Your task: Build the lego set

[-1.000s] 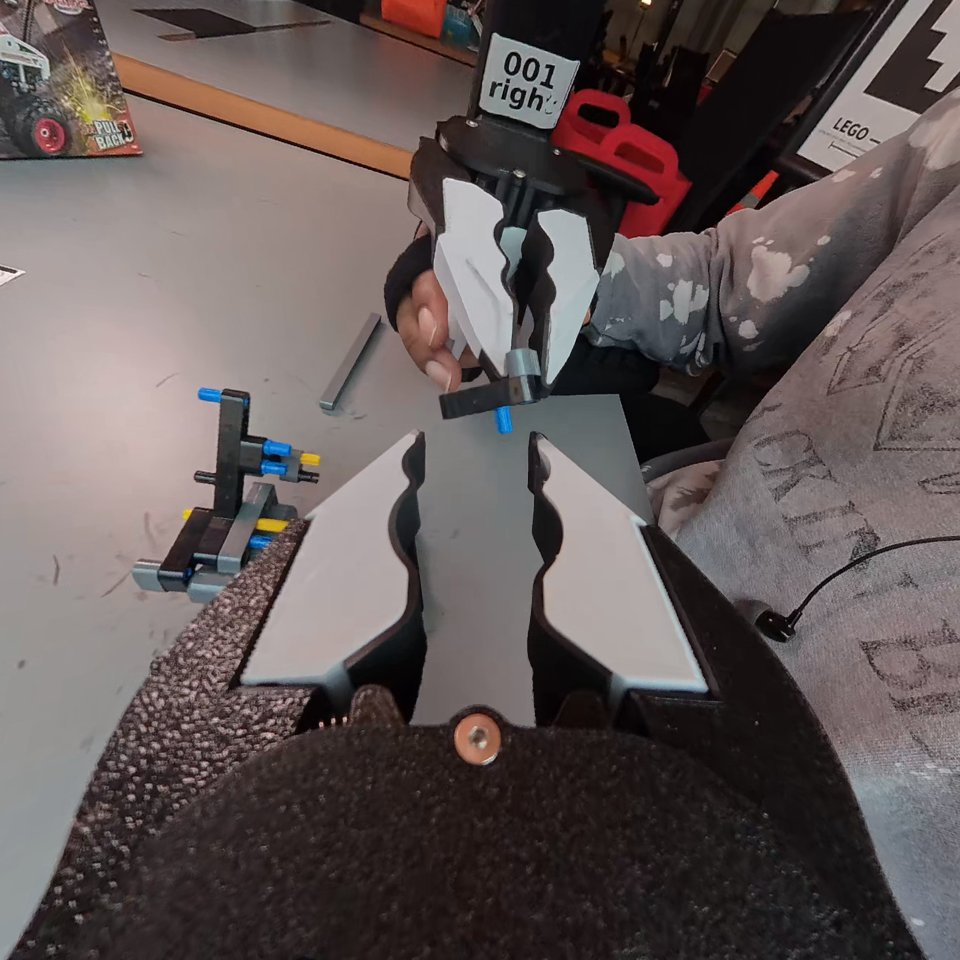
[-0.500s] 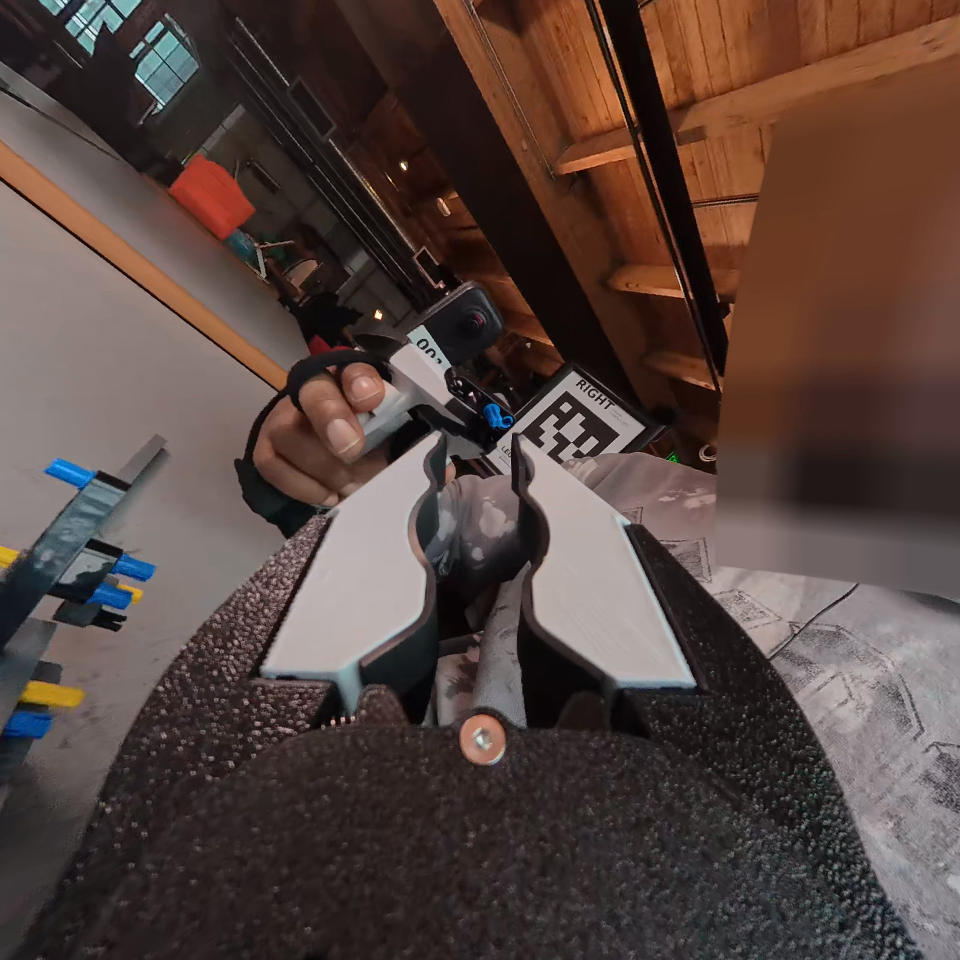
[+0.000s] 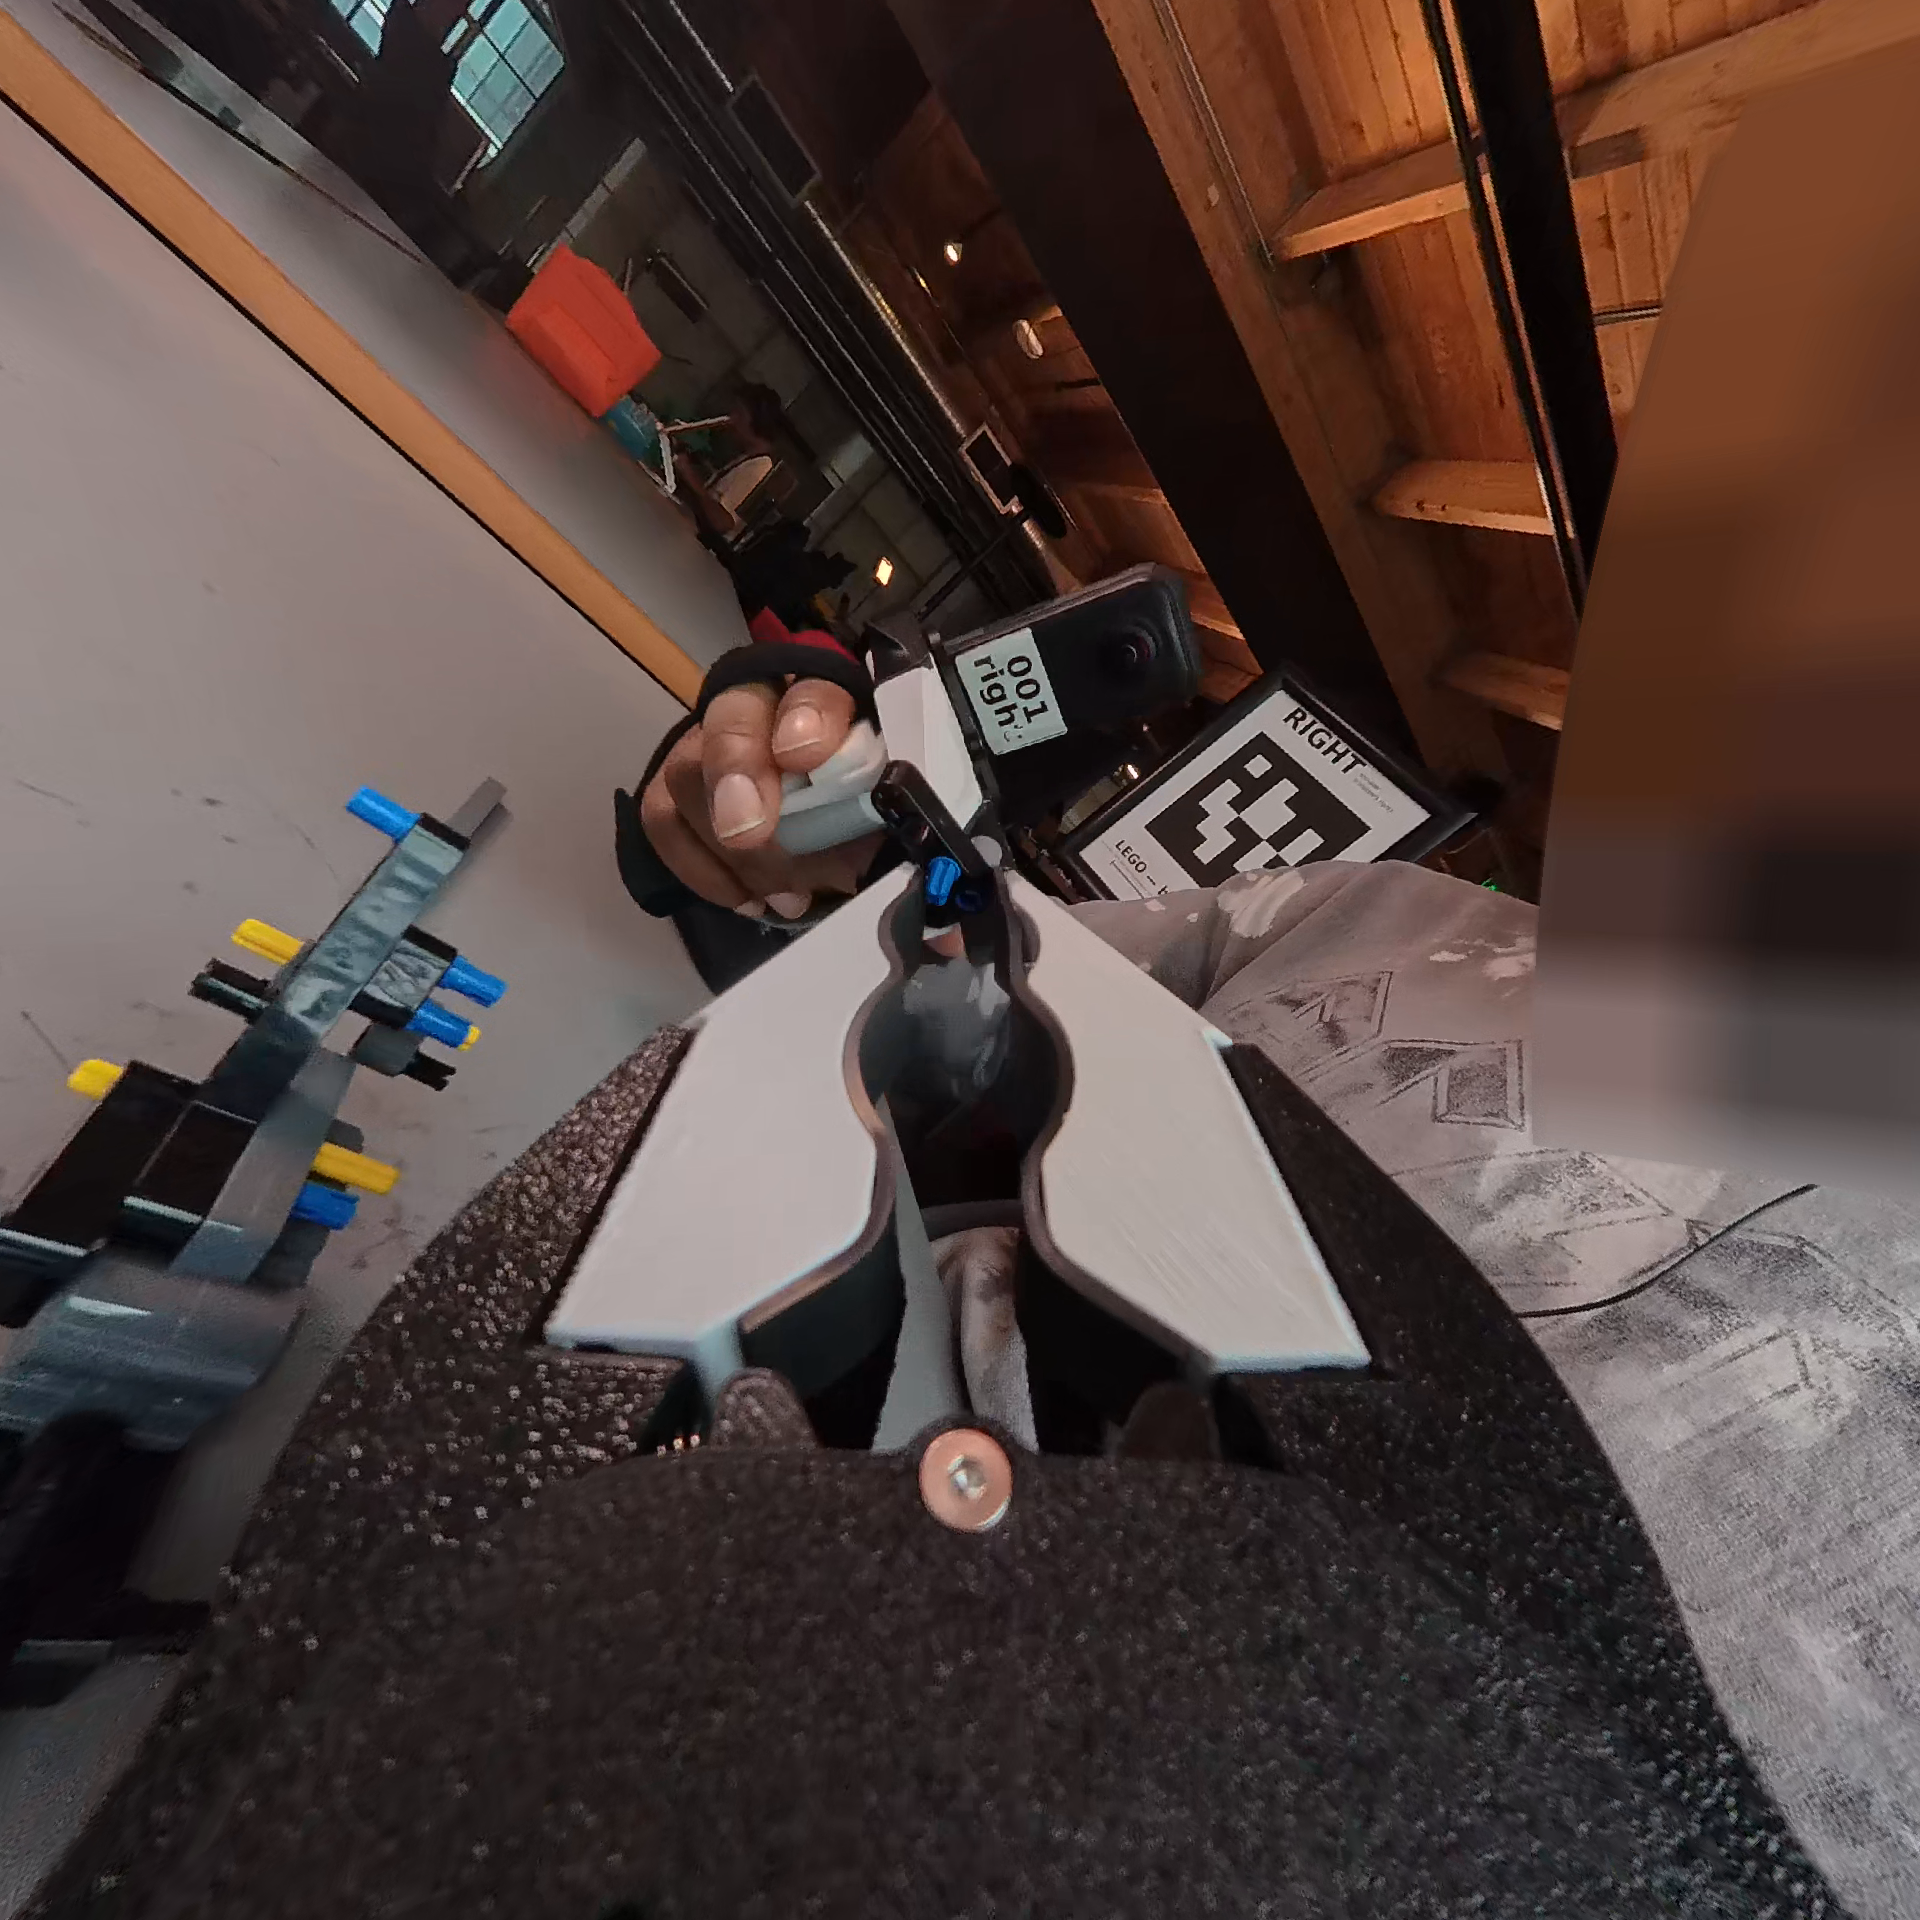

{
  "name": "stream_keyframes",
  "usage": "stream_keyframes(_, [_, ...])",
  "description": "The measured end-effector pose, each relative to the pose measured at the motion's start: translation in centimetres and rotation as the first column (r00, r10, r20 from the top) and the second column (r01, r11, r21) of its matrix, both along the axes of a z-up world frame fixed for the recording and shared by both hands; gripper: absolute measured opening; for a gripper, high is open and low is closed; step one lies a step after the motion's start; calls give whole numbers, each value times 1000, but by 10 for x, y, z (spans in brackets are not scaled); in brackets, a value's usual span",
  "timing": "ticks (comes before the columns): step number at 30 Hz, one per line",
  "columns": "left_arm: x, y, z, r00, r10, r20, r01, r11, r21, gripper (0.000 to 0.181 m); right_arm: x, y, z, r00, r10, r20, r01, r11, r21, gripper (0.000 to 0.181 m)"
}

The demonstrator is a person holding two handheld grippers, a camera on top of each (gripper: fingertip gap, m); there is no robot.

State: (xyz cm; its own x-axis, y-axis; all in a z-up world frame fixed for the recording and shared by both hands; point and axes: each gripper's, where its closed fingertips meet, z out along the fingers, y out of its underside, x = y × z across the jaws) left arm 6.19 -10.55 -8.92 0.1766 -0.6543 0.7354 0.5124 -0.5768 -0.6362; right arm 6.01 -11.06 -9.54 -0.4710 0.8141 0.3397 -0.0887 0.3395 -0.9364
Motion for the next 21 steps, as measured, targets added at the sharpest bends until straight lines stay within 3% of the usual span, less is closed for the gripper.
stream_keyframes(7, [2, -3, -6, 995, -6, -97, 6, 1000, -1, 10, 0, -1, -3, 999, -10, 43, 10, 1000, -7, 10])
stream_keyframes(15, [7, -9, -7, 993, -116, 1, 116, 989, -94, 8, 4, -7, -5, 999, 3, -32, 4, 976, 216, 8])
stream_keyframes(21, [6, -9, -8, 993, -117, -4, 116, 989, -89, 8, 3, -8, -6, 1000, -1, -28, 7, 976, 217, 8])
